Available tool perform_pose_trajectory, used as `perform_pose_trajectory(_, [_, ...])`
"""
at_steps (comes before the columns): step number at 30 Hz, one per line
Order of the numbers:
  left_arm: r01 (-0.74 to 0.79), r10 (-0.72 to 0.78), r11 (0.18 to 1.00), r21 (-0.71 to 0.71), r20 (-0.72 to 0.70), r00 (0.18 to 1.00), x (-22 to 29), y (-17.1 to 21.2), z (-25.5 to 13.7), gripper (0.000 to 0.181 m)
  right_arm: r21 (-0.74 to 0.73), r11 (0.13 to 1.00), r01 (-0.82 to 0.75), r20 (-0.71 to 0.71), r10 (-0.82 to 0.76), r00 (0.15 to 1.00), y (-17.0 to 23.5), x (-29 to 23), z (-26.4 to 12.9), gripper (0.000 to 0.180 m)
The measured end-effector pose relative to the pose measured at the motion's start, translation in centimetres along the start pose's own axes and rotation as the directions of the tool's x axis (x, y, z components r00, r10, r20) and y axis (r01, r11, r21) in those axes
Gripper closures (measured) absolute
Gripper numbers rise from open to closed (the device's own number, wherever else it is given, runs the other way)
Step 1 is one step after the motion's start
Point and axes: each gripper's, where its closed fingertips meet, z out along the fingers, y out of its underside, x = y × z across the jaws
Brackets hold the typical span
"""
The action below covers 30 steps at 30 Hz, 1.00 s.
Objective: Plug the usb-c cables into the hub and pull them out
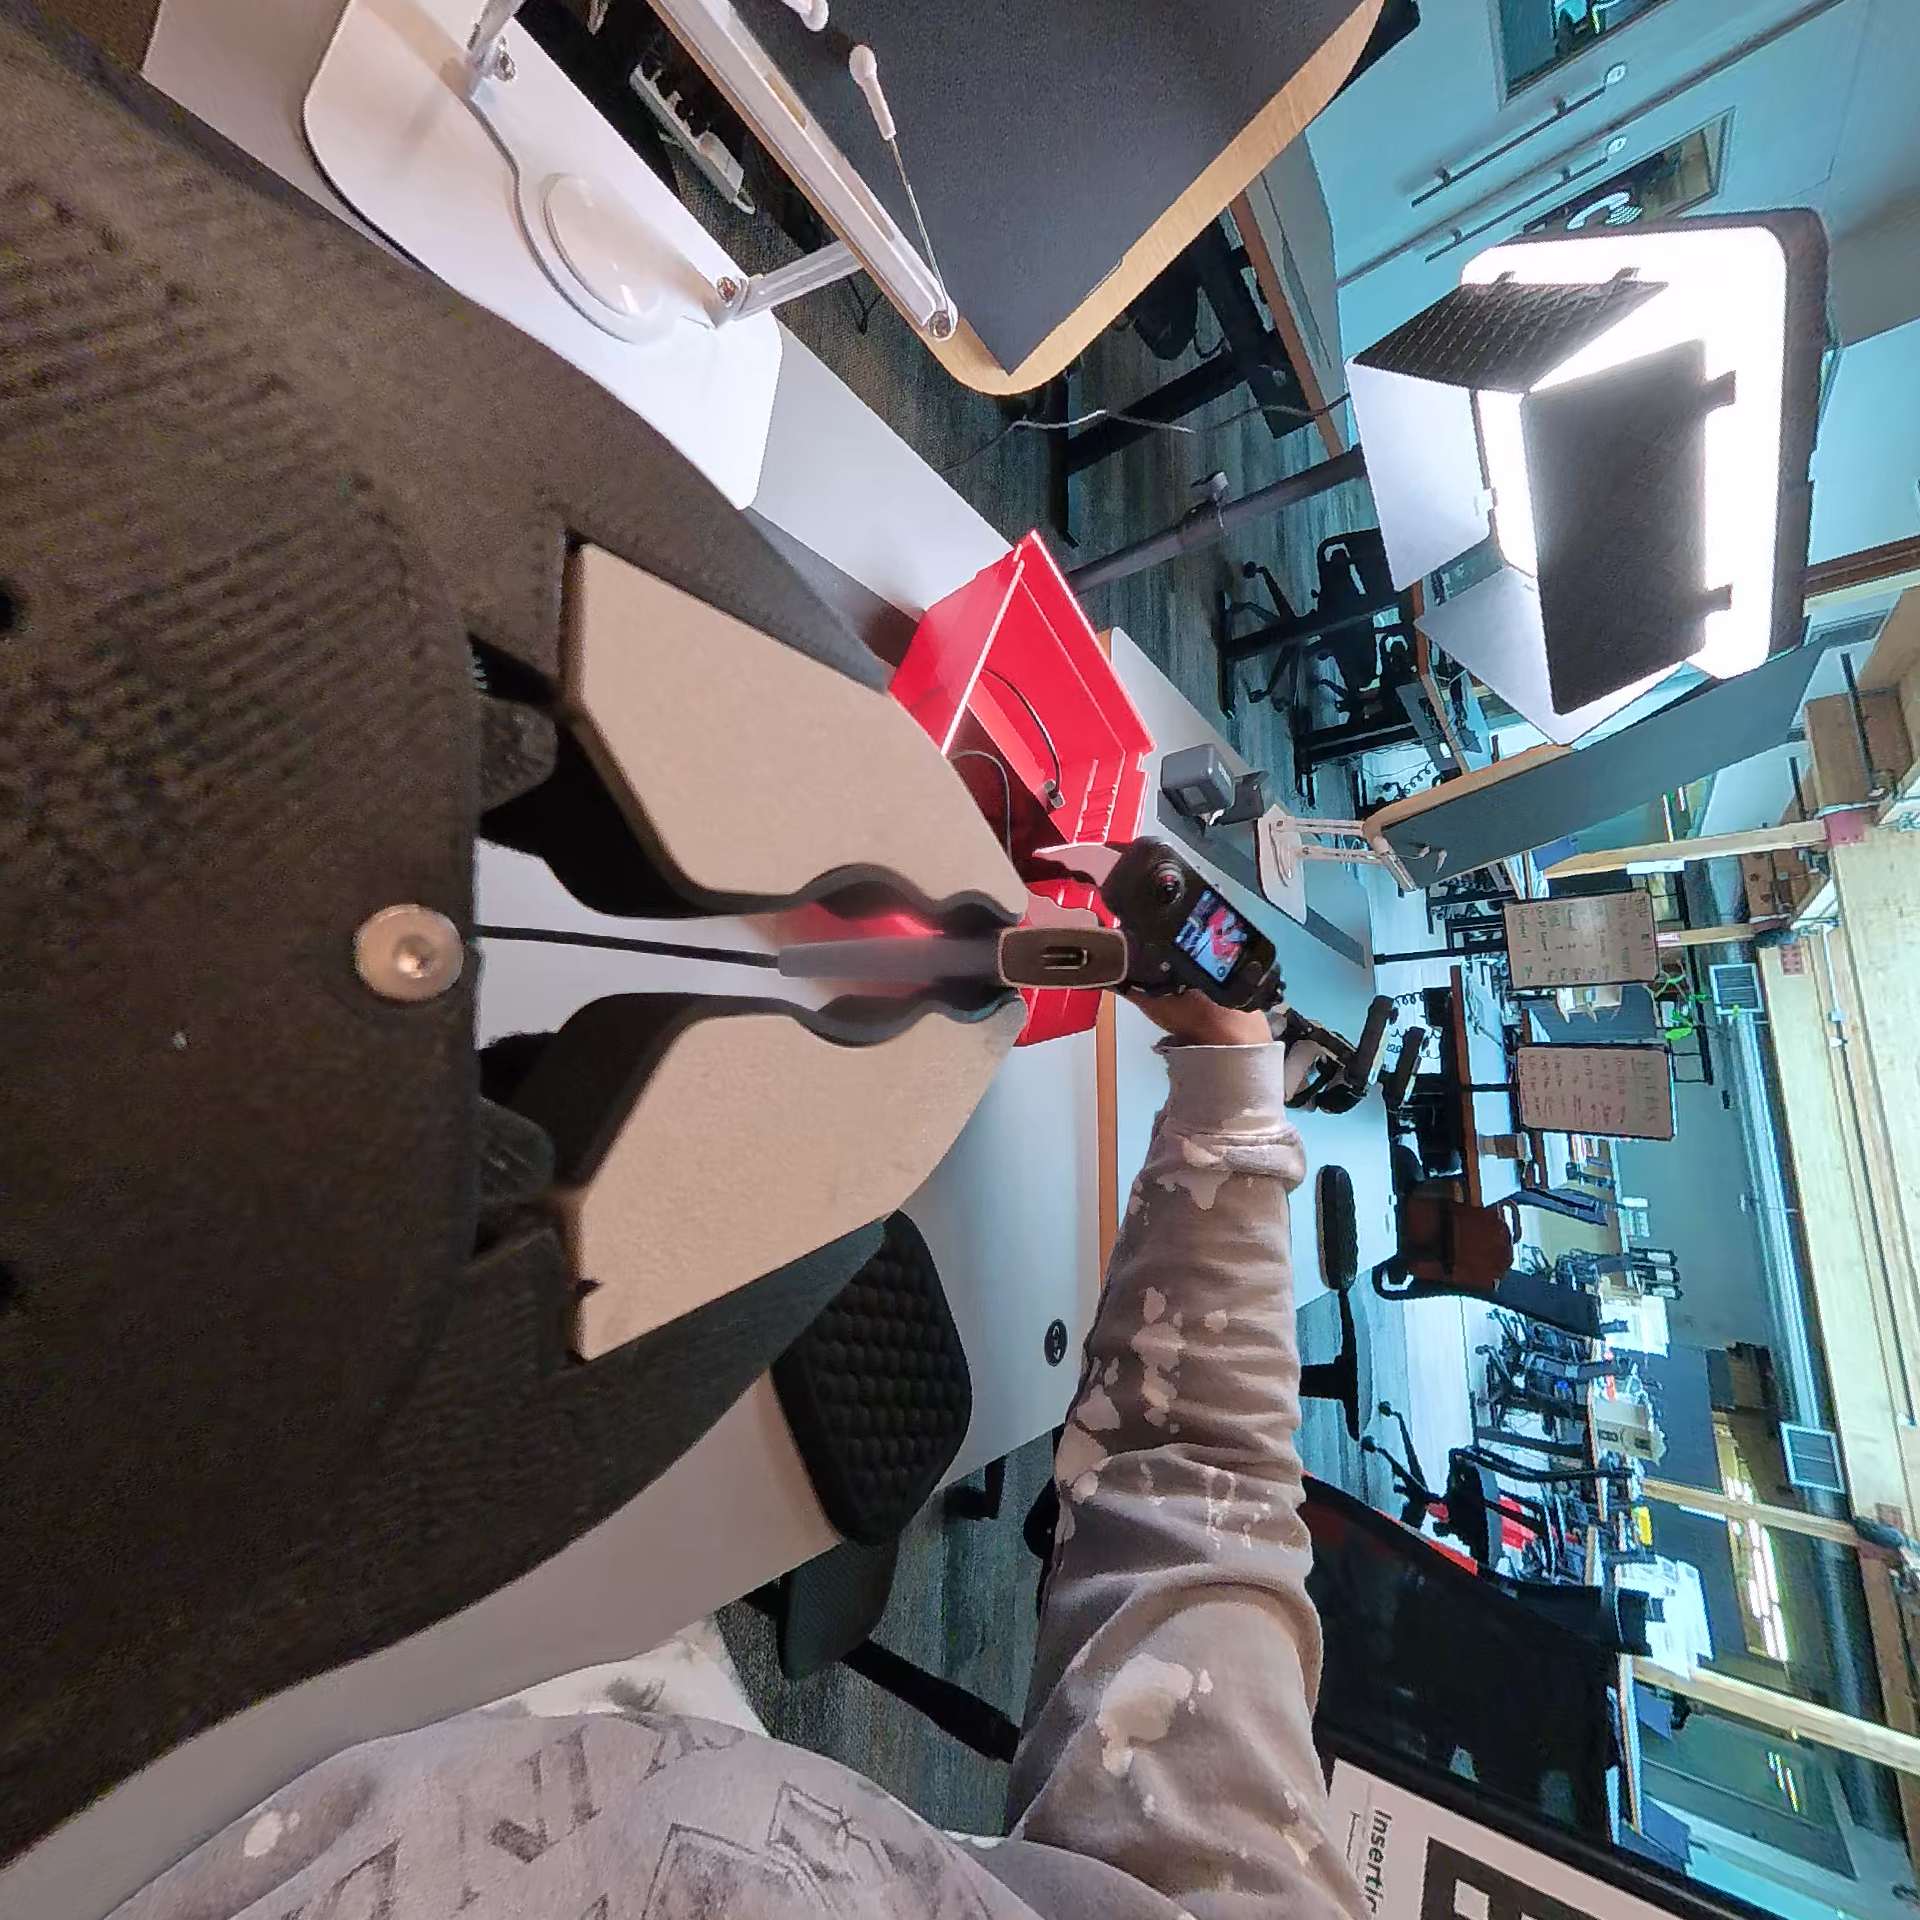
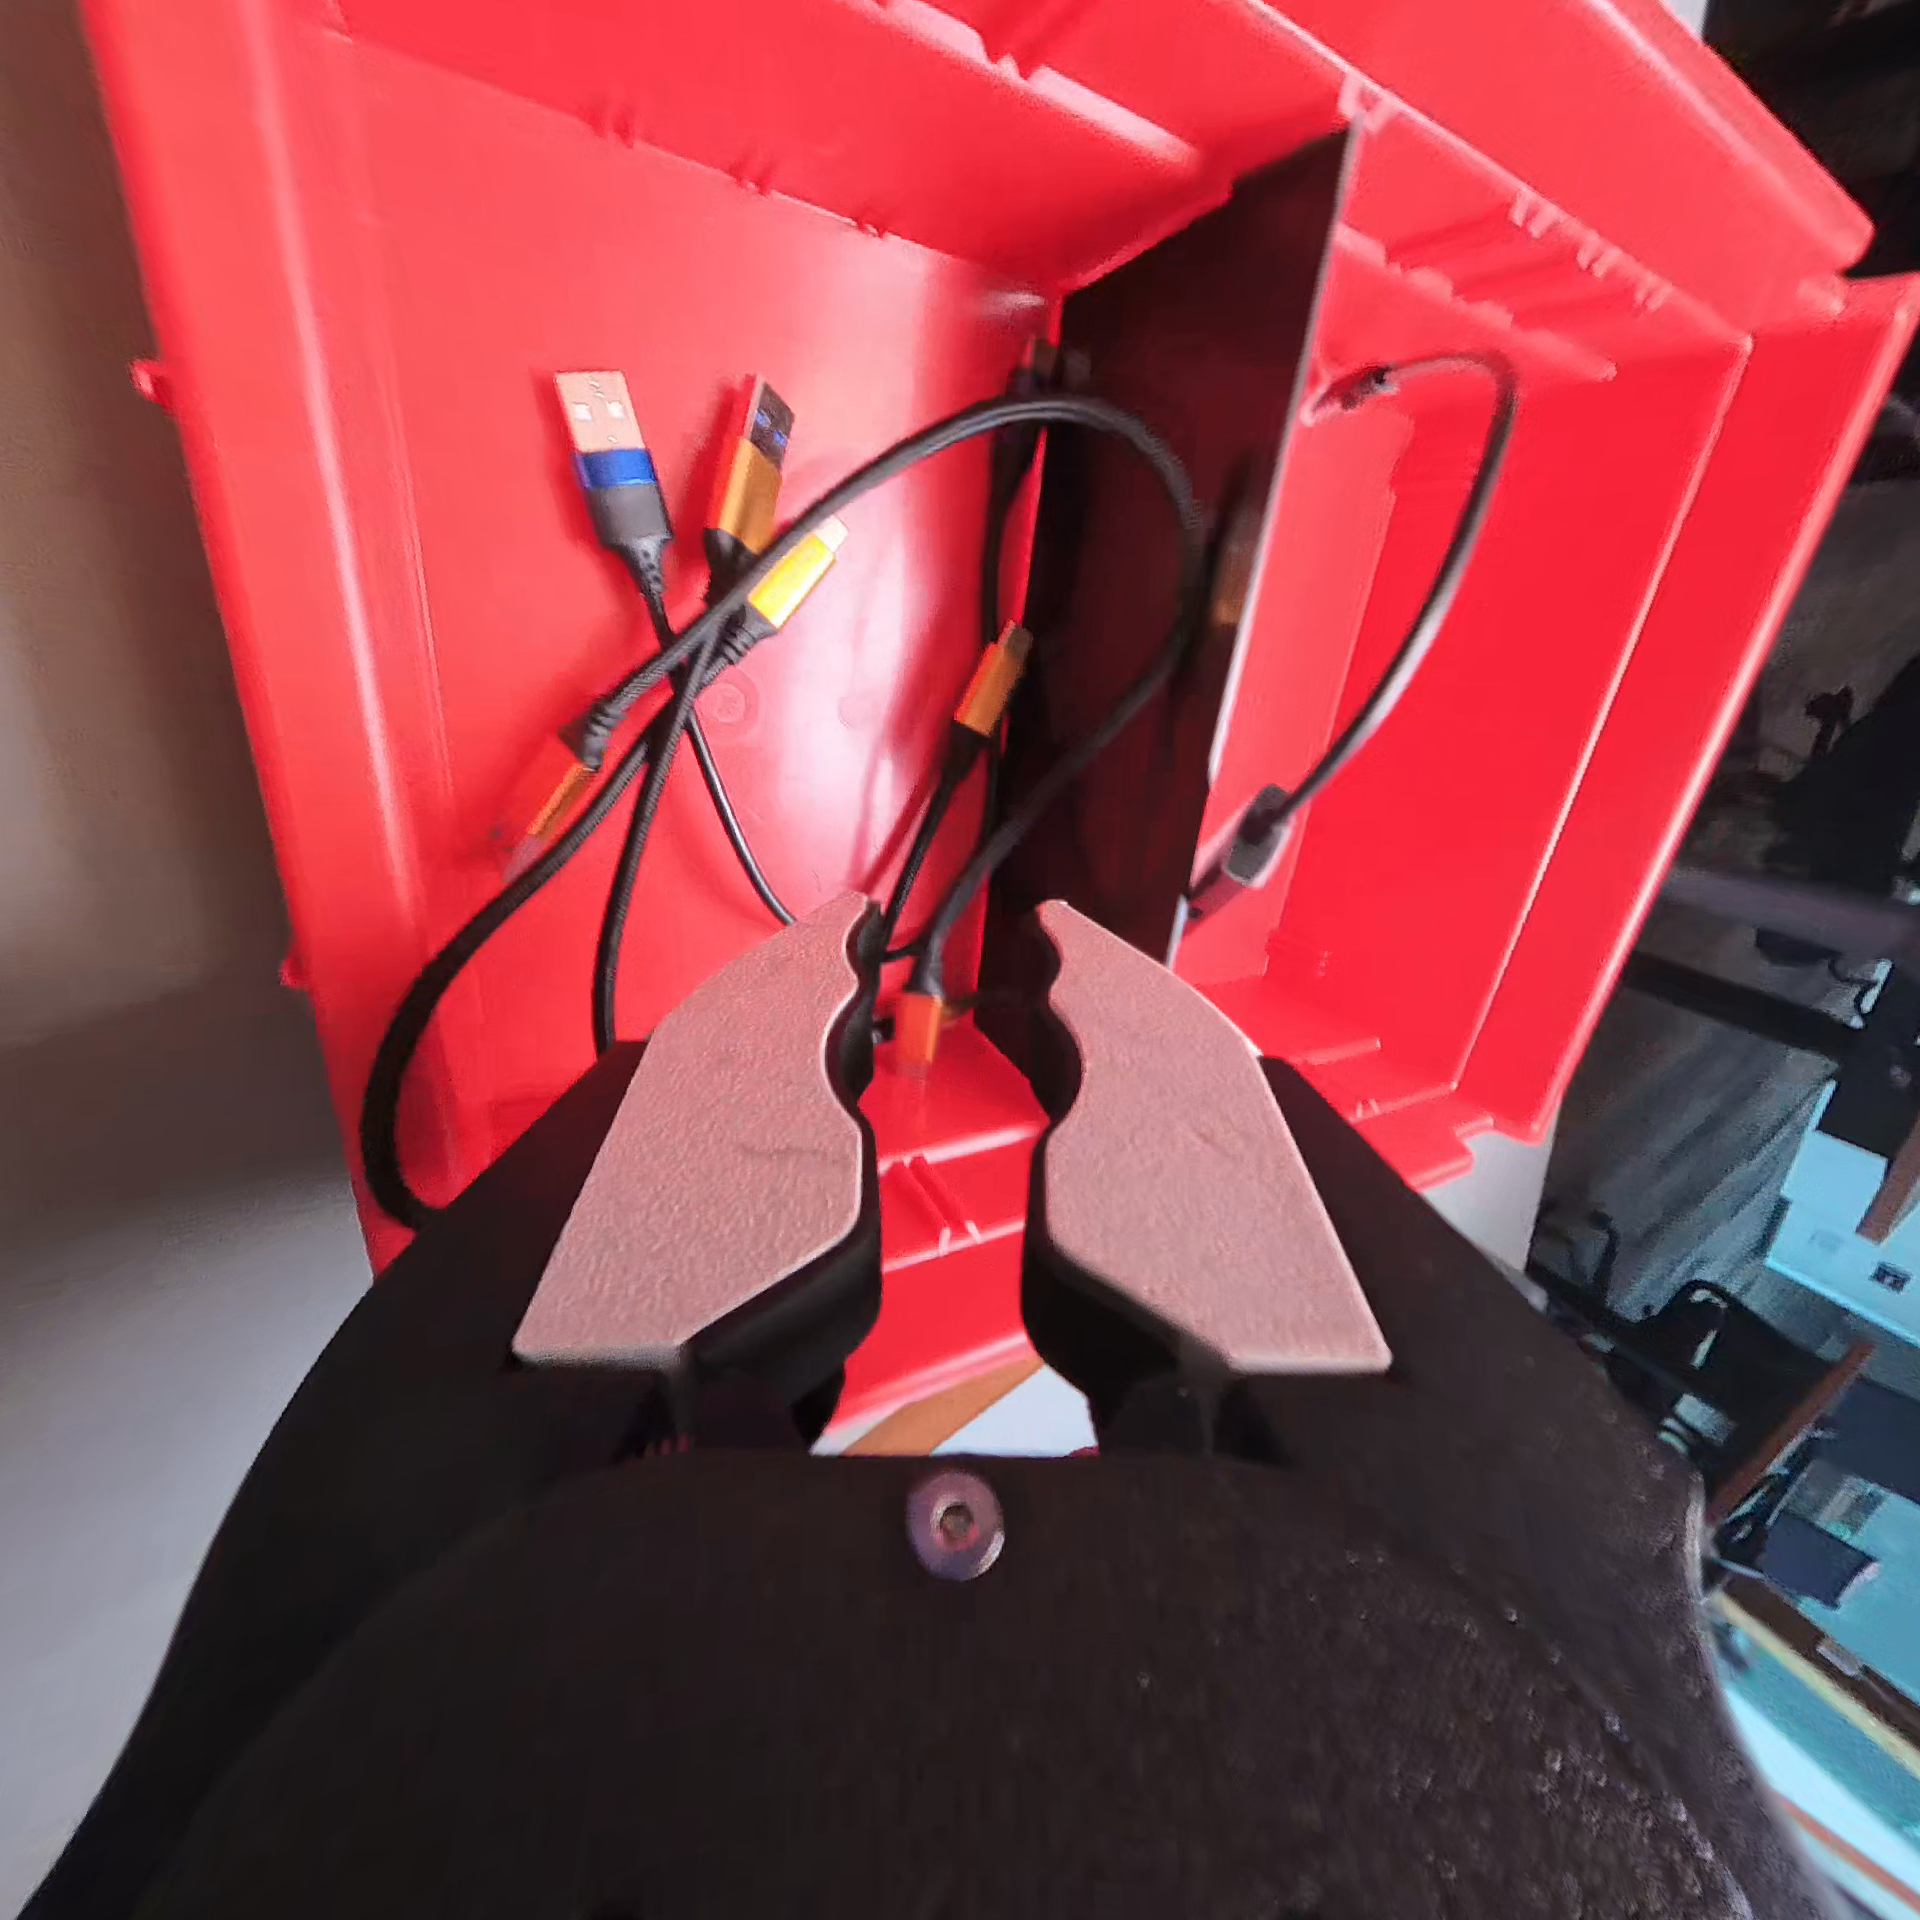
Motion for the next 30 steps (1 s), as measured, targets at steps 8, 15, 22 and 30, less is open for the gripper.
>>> perform_pose_trajectory(8, [0.009,-0.01,1.0,-0.008,-0.014,1.0,0.0,0.4,0.5,0.171,0.419,0.897,-0.138,-0.014,0.158,0.987,-6.1,1.6,-7.5,0.145])
perform_pose_trajectory(15, [0.013,-0.014,1.0,-0.013,-0.049,0.999,1.0,0.9,2.2,0.171,0.838,0.54,-0.079,0.138,-0.07,0.988,-19.7,-6.7,-19.7,0.15])
perform_pose_trajectory(22, [-0.009,0.005,0.999,-0.034,-0.117,0.993,3.2,1.5,4.5,0.171,0.877,0.48,-0.023,0.179,-0.281,0.943,-26.9,-13.5,-23.5,0.161])
perform_pose_trajectory(30, [0.03,-0.031,0.998,-0.048,-0.026,0.999,1.9,0.9,3.4,0.159,0.807,0.589,0.038,0.137,-0.25,0.958,-25.1,-10.5,-24.1,0.171])
